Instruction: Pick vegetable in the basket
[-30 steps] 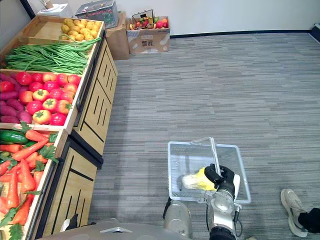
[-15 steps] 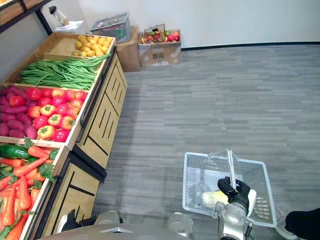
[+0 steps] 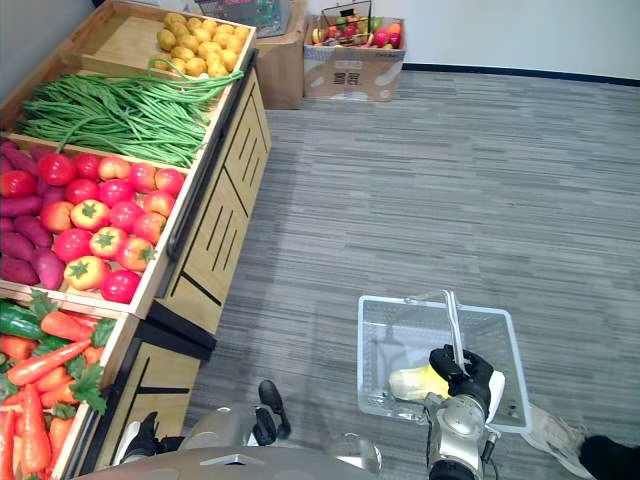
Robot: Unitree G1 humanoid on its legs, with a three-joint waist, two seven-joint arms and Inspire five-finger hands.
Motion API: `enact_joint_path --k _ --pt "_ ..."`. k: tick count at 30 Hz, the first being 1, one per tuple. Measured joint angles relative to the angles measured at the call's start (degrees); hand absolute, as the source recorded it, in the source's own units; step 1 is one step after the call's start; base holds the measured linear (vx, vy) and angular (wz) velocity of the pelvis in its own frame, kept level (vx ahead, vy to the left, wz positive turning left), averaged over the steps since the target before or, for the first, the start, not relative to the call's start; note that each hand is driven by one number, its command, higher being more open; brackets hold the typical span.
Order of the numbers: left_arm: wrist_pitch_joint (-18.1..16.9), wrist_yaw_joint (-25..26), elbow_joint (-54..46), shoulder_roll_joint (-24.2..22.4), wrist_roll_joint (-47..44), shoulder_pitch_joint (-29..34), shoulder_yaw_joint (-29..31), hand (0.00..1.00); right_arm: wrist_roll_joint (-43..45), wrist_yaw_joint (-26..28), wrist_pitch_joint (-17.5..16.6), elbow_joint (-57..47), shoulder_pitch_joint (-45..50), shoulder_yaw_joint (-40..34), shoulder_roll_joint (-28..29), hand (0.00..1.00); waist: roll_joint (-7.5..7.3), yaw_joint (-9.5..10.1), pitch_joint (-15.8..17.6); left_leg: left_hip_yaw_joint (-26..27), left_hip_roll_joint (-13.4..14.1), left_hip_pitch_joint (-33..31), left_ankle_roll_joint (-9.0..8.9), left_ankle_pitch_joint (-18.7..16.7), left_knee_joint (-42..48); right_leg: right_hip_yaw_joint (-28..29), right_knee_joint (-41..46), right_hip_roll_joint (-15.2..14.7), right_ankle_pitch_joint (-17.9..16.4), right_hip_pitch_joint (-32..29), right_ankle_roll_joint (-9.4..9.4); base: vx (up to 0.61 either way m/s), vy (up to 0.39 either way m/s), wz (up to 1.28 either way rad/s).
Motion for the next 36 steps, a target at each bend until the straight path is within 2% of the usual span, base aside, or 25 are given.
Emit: enact_joint_path --k 1,3,4,5,6,7,8,9,11,13,15,16,17,18,19,20,22,23,25,26,28,30,32,36 --pt "0.08 -0.01 0.17 0.03 -0.01 0.05 0.01 1.00 -0.01 0.03 0.00 0.84 -0.07 -0.31 -0.15 0.00 -0.01 -0.19 0.00 -0.92 -1.06 0.89 0.08 -1.40 -0.91 -0.02 3.60 -1.34 0.16 -0.47 0.29 0.21 0.161 0.31" --pt "-0.05 -1.95 0.90 0.29 -0.39 0.28 -0.94 1.00 -0.02 0.02 0.13 1.61 0.47 -1.63 -0.09 0.00 0.37 -0.21 -0.28 -2.78 -3.45 4.74 0.13 -1.27 -4.81 0.33 16.72 -5.15 1.61 -3.68 2.29 0.24 0.179 0.50" --pt "0.00 -3.12 1.17 0.72 -0.43 0.73 -2.27 1.00 0.00 -0.01 0.43 2.17 0.97 -1.76 -0.04 0.00 0.05 -0.32 -0.43 -4.84 -4.66 7.35 0.43 -1.02 -6.76 2.43 27.82 -7.74 5.82 -7.65 2.13 0.32 0.137 0.84" --pt "0.02 -3.29 0.99 0.99 -0.43 1.13 -2.31 1.00 0.02 0.00 0.85 3.31 1.05 -1.76 0.01 0.00 0.11 -0.76 -0.89 -7.71 -5.19 9.26 1.31 -0.46 -8.15 6.10 37.09 -8.64 11.97 -12.05 0.40 0.30 0.072 0.96" --pt "0.05 -3.01 0.96 1.02 -0.43 1.23 -2.30 1.00 0.22 0.09 0.95 3.57 1.01 -1.79 0.04 0.00 -0.20 -1.09 -0.87 -9.24 -5.22 9.81 1.49 -0.36 -8.43 6.88 41.23 -8.67 11.71 -13.75 -0.15 0.40 0.039 1.21" --pt "0.11 -2.22 0.94 0.99 -0.44 1.47 -2.24 1.00 0.31 -0.05 0.97 3.57 1.04 -2.38 0.14 0.00 -0.31 -1.77 -0.89 -12.72 -5.20 10.93 1.66 -0.22 -8.49 7.01 47.65 -8.72 9.68 -16.21 -2.77 0.36 -0.024 1.29" --pt "0.13 -1.66 0.63 0.95 -0.46 1.72 -2.07 1.00 0.31 -0.13 0.98 3.56 1.07 -3.73 0.12 0.00 -0.48 -1.78 -0.93 -15.39 -5.15 12.52 1.66 -0.21 -8.99 6.90 50.78 -8.42 7.12 -18.11 -4.07 0.35 -0.040 1.29" --pt "0.13 -1.55 0.46 0.89 -0.45 1.80 -1.95 1.00 0.31 -0.23 0.97 3.53 1.05 -4.32 0.05 0.00 -0.51 -1.77 -0.94 -16.72 -5.15 13.36 1.64 -0.20 -9.30 6.77 50.85 -8.25 5.86 -18.81 -3.97 0.33 -0.076 1.28" --pt "0.12 -1.07 0.21 0.74 -0.50 1.73 -1.56 1.00 0.29 -0.31 0.93 3.25 1.20 -4.71 -0.44 0.00 -0.72 -1.84 -1.31 -21.21 -5.04 14.61 1.63 -0.20 -9.24 6.41 47.57 -7.97 2.63 -20.96 -3.67 0.25 -0.110 1.16" --pt "-0.06 -0.01 -0.17 0.24 -0.73 1.52 -0.91 1.00 0.24 -0.29 0.89 2.51 1.06 -4.65 -0.60 0.00 -0.38 -1.47 -1.61 -25.60 -3.73 15.26 1.16 -0.47 -8.85 10.09 37.86 -5.11 1.04 -23.37 -3.78 0.22 -0.192 1.11" --pt "-0.03 0.79 -0.03 -1.13 -0.80 1.22 1.44 1.00 0.26 -0.27 0.89 0.62 1.43 -4.19 0.14 0.00 0.19 -0.78 -1.90 -29.49 -1.21 14.03 -1.88 -2.90 -5.25 17.94 22.72 -0.66 1.29 -23.19 -3.39 0.19 -0.324 1.10" --pt "-0.04 0.85 -0.06 -1.54 -0.85 0.59 2.89 1.00 0.24 -0.17 0.89 -0.88 2.04 -3.70 0.93 0.00 0.01 0.43 -2.08 -31.46 0.07 11.95 -3.51 -5.74 -1.22 22.90 14.67 1.08 2.25 -22.57 -2.31 0.14 -0.352 0.92" --pt "-0.04 0.99 -0.11 -1.51 -0.87 0.51 3.38 1.00 0.23 -0.13 0.89 -1.83 2.36 -3.61 1.54 0.00 -0.28 0.68 -2.16 -32.70 0.43 10.70 -4.06 -7.95 1.31 24.81 10.81 1.41 2.75 -21.86 -1.68 0.09 -0.463 1.13" --pt "-0.03 1.36 -0.54 -0.60 -0.84 0.90 5.87 1.00 0.25 -0.15 0.88 -4.22 4.11 -3.63 3.80 0.00 -3.27 1.04 -3.39 -30.48 2.24 7.55 -6.60 -12.55 7.33 27.70 2.42 0.73 5.45 -18.97 0.06 0.10 -0.519 1.02" --pt "0.14 1.39 -0.26 -0.43 -0.88 0.69 7.17 1.00 0.27 -0.15 0.95 -4.29 4.48 -3.75 3.93 0.00 -3.55 1.60 -3.56 -29.31 4.10 7.21 -8.10 -13.17 8.75 27.12 3.12 1.02 8.32 -18.71 3.45 0.18 -0.660 1.10" --pt "0.46 1.49 -0.02 -1.96 -0.87 0.74 8.54 1.00 0.34 -0.28 1.10 -4.51 5.00 -4.09 3.35 0.00 -1.69 1.96 -4.31 -29.39 7.00 7.00 -9.57 -12.97 9.50 24.20 4.38 2.87 6.84 -17.92 1.68 0.17 -0.437 0.73" --pt "1.08 2.08 -0.06 -4.06 -0.86 1.34 9.87 1.00 0.26 -0.87 1.13 -6.19 5.48 -4.04 2.98 0.00 0.45 1.68 -5.60 -29.54 10.36 7.26 -11.61 -10.81 7.75 18.99 6.79 4.42 4.37 -16.40 0.45 0.19 -0.387 1.04" --pt "1.08 2.33 -0.08 -4.31 -0.86 1.33 10.25 1.00 0.26 -0.87 1.12 -6.21 5.32 -4.02 2.66 0.00 0.92 1.76 -5.90 -29.53 11.62 7.41 -13.20 -8.79 5.43 16.76 7.68 4.91 3.33 -16.10 -0.42 0.16 -0.378 1.00" --pt "1.10 2.52 -0.58 -4.79 -0.88 1.13 10.86 1.00 0.47 -0.78 1.12 -6.26 4.17 -3.76 2.64 0.00 1.29 1.94 -6.13 -30.11 13.14 7.20 -14.75 -5.69 2.34 13.64 7.15 5.83 3.06 -15.48 -0.95 0.12 -0.331 0.88" --pt "1.07 2.52 -1.20 -4.90 -1.31 1.26 10.73 1.00 0.69 -0.81 1.11 -6.25 3.39 -3.90 2.64 0.00 1.19 1.79 -6.08 -30.85 13.59 7.06 -14.91 -3.00 0.18 10.61 5.92 5.94 2.88 -13.89 -1.32 0.08 -0.229 0.98" --pt "1.00 2.65 -1.25 -4.79 -1.33 1.32 10.18 1.00 0.70 -0.97 1.04 -5.99 3.21 -3.99 2.36 0.00 1.12 1.54 -6.09 -30.53 13.66 6.71 -14.54 -1.22 -0.92 8.12 4.75 5.78 2.89 -12.34 -1.37 0.04 -0.138 0.86" --pt "0.84 2.80 -1.28 -4.01 -1.39 1.33 8.19 1.00 0.78 -1.14 0.56 -4.23 2.64 -4.55 1.70 0.00 0.78 1.62 -6.25 -26.48 13.89 5.92 -13.36 2.02 -2.85 4.08 2.73 5.04 3.28 -10.59 -1.92 0.01 -0.105 0.93" --pt "0.89 2.72 -1.24 -2.59 -1.98 1.94 5.62 1.00 0.80 -1.14 0.04 -0.43 0.67 -6.54 1.41 0.00 0.57 1.61 -6.25 -21.07 13.55 5.98 -13.00 5.53 -6.29 1.21 1.43 4.63 3.90 -9.74 -2.02 -0.02 -0.041 0.72" --pt "0.83 2.63 -1.24 -2.30 -2.51 2.66 3.88 1.00 0.85 -1.08 0.04 3.44 -0.90 -8.32 1.05 0.00 0.69 1.40 -6.56 -22.78 12.05 6.18 -13.06 9.50 -12.25 -2.01 -0.41 4.59 5.00 -9.11 -1.58 -0.08 0.018 0.50"
